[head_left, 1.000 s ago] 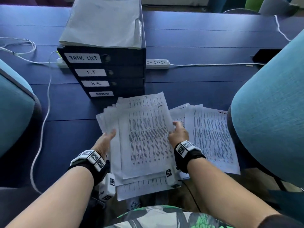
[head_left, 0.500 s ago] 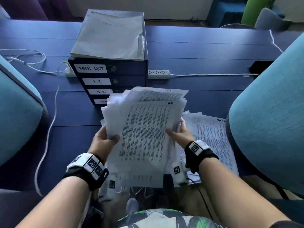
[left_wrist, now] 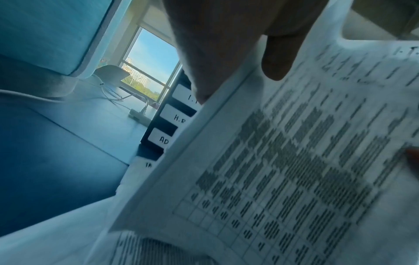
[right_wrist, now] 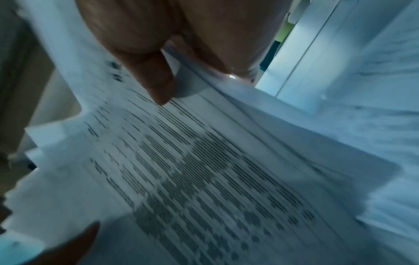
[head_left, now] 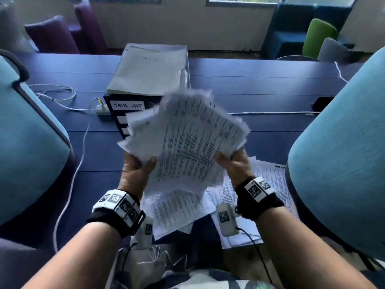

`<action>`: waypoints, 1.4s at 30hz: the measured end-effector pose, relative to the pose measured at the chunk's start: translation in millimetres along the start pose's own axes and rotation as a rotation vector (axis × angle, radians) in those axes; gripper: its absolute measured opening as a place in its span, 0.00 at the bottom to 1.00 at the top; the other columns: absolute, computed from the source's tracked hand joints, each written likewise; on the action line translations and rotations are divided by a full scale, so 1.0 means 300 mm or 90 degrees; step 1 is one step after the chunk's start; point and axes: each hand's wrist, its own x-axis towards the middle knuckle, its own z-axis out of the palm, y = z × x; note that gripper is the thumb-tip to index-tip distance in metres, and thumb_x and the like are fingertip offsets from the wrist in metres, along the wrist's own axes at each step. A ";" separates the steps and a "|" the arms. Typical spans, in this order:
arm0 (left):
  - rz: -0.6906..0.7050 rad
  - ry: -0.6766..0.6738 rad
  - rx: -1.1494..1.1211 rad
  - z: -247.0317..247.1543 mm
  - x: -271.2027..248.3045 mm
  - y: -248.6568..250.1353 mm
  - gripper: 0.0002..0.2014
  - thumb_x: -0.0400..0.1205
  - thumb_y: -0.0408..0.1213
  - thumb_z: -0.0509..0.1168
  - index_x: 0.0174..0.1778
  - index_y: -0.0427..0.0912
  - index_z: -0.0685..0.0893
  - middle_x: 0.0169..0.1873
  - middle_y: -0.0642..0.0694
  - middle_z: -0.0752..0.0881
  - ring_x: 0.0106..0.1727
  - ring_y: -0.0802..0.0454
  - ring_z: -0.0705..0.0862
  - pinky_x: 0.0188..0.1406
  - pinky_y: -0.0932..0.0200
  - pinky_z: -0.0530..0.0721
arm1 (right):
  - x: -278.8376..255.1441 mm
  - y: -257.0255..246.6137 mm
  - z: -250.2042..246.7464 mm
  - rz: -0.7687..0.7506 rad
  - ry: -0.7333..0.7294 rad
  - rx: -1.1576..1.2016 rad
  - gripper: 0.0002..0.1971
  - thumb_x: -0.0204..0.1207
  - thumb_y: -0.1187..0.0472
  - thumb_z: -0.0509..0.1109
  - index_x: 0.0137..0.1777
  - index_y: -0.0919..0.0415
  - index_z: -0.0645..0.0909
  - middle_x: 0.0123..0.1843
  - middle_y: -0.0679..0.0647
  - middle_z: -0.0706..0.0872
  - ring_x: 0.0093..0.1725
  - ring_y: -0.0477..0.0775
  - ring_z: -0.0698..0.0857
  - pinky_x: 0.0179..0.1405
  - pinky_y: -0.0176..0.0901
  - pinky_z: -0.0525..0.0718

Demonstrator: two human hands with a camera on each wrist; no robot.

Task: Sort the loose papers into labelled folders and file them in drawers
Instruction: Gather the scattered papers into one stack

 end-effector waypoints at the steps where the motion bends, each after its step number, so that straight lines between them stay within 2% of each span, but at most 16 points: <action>1: -0.024 0.008 0.003 -0.006 -0.010 -0.021 0.34 0.74 0.32 0.73 0.76 0.47 0.67 0.63 0.48 0.83 0.63 0.50 0.82 0.64 0.45 0.81 | -0.013 0.029 0.003 0.021 -0.001 0.004 0.27 0.69 0.78 0.71 0.68 0.65 0.71 0.55 0.58 0.82 0.50 0.46 0.85 0.51 0.56 0.86; 3: -0.051 0.027 0.009 -0.010 -0.014 -0.045 0.37 0.71 0.35 0.75 0.76 0.46 0.66 0.59 0.50 0.84 0.59 0.48 0.82 0.53 0.47 0.85 | -0.024 0.070 0.019 0.029 -0.017 0.029 0.31 0.70 0.81 0.69 0.73 0.67 0.68 0.58 0.63 0.82 0.53 0.52 0.83 0.53 0.59 0.83; 6: -0.043 0.050 -0.004 -0.020 0.008 -0.042 0.32 0.74 0.24 0.72 0.72 0.48 0.70 0.54 0.49 0.84 0.55 0.47 0.82 0.44 0.49 0.87 | -0.013 0.057 0.035 0.030 -0.023 0.063 0.32 0.68 0.83 0.70 0.70 0.61 0.70 0.58 0.62 0.83 0.54 0.56 0.84 0.52 0.59 0.87; 11: -0.089 0.026 -0.039 -0.094 0.036 -0.027 0.30 0.63 0.23 0.67 0.58 0.55 0.80 0.52 0.40 0.84 0.56 0.36 0.80 0.58 0.16 0.75 | 0.027 0.063 -0.010 0.063 0.066 0.132 0.27 0.62 0.87 0.66 0.54 0.58 0.77 0.41 0.48 0.89 0.41 0.49 0.88 0.41 0.49 0.84; 17: -0.137 0.073 -0.092 -0.105 0.046 -0.061 0.27 0.50 0.26 0.81 0.46 0.43 0.90 0.56 0.29 0.87 0.62 0.25 0.82 0.63 0.23 0.77 | 0.049 0.056 -0.008 0.082 0.016 0.203 0.25 0.50 0.78 0.65 0.48 0.59 0.79 0.39 0.56 0.86 0.40 0.54 0.85 0.38 0.44 0.84; 21: -0.124 0.037 -0.047 -0.080 0.040 -0.031 0.19 0.61 0.23 0.81 0.47 0.39 0.90 0.55 0.26 0.86 0.60 0.24 0.83 0.61 0.21 0.78 | 0.061 0.055 0.000 0.112 0.029 0.181 0.29 0.52 0.82 0.66 0.52 0.56 0.74 0.44 0.58 0.84 0.46 0.60 0.83 0.42 0.52 0.87; 23: -0.096 0.042 0.022 -0.045 0.045 -0.020 0.13 0.70 0.20 0.75 0.47 0.38 0.87 0.53 0.28 0.86 0.55 0.32 0.85 0.60 0.22 0.79 | 0.059 0.054 0.026 0.113 0.011 0.115 0.30 0.55 0.81 0.65 0.55 0.54 0.71 0.46 0.58 0.84 0.51 0.63 0.82 0.46 0.60 0.87; 25: -0.076 0.052 0.029 -0.011 0.049 -0.002 0.12 0.75 0.20 0.72 0.49 0.39 0.86 0.52 0.31 0.87 0.53 0.38 0.85 0.63 0.29 0.81 | 0.059 0.034 0.055 0.010 0.028 -0.077 0.37 0.60 0.77 0.67 0.67 0.46 0.67 0.58 0.60 0.81 0.58 0.62 0.81 0.51 0.55 0.88; 27: -0.041 0.041 0.053 0.018 0.053 0.032 0.15 0.77 0.21 0.71 0.57 0.37 0.84 0.52 0.36 0.88 0.52 0.43 0.85 0.61 0.46 0.83 | 0.074 -0.004 0.071 -0.199 0.081 -0.326 0.48 0.63 0.78 0.70 0.81 0.48 0.55 0.72 0.60 0.70 0.71 0.59 0.73 0.65 0.42 0.80; 29: 0.004 0.038 0.126 0.034 0.064 0.067 0.15 0.77 0.22 0.71 0.57 0.42 0.85 0.47 0.44 0.88 0.47 0.49 0.85 0.49 0.62 0.84 | 0.082 -0.063 0.084 -0.368 0.094 -0.536 0.51 0.64 0.74 0.73 0.84 0.53 0.50 0.81 0.56 0.61 0.81 0.56 0.59 0.80 0.54 0.61; 31: 0.076 0.004 0.240 0.041 0.081 0.093 0.13 0.77 0.25 0.72 0.53 0.47 0.86 0.43 0.47 0.88 0.43 0.51 0.85 0.43 0.66 0.85 | 0.081 -0.123 0.095 -0.427 0.027 -0.684 0.46 0.66 0.68 0.73 0.83 0.49 0.55 0.84 0.49 0.58 0.85 0.54 0.48 0.81 0.66 0.42; 34: 0.260 -0.062 0.390 0.040 0.106 0.128 0.10 0.75 0.30 0.76 0.48 0.50 0.88 0.41 0.47 0.89 0.44 0.49 0.86 0.49 0.52 0.87 | 0.091 -0.174 0.086 -0.408 -0.044 -0.728 0.27 0.70 0.60 0.74 0.69 0.46 0.75 0.69 0.44 0.81 0.83 0.53 0.60 0.77 0.73 0.39; 37: 0.432 -0.026 0.446 0.028 0.131 0.121 0.07 0.74 0.41 0.74 0.47 0.48 0.87 0.44 0.55 0.85 0.47 0.52 0.84 0.50 0.43 0.85 | 0.106 -0.178 0.074 -0.354 -0.007 -0.650 0.05 0.72 0.56 0.75 0.46 0.46 0.84 0.40 0.38 0.85 0.53 0.46 0.84 0.78 0.73 0.52; 39: 0.376 0.086 0.430 0.015 0.142 0.092 0.22 0.71 0.43 0.75 0.62 0.52 0.81 0.59 0.55 0.78 0.63 0.48 0.80 0.60 0.36 0.82 | 0.117 -0.165 0.053 -0.297 0.036 -0.585 0.06 0.70 0.58 0.76 0.41 0.46 0.82 0.29 0.40 0.79 0.37 0.48 0.80 0.73 0.62 0.69; 40: 0.292 0.138 0.411 0.004 0.143 0.078 0.33 0.70 0.43 0.78 0.71 0.57 0.74 0.67 0.54 0.72 0.72 0.45 0.74 0.70 0.34 0.76 | 0.122 -0.160 0.036 -0.263 0.058 -0.554 0.07 0.69 0.58 0.76 0.37 0.45 0.80 0.26 0.41 0.77 0.34 0.49 0.78 0.62 0.53 0.78; 42: 0.117 0.195 0.369 -0.045 0.144 0.027 0.54 0.66 0.44 0.83 0.82 0.63 0.55 0.81 0.47 0.56 0.82 0.42 0.58 0.79 0.40 0.58 | 0.131 -0.137 -0.012 -0.195 0.081 -0.505 0.12 0.68 0.59 0.75 0.30 0.43 0.77 0.24 0.43 0.77 0.31 0.48 0.76 0.40 0.41 0.77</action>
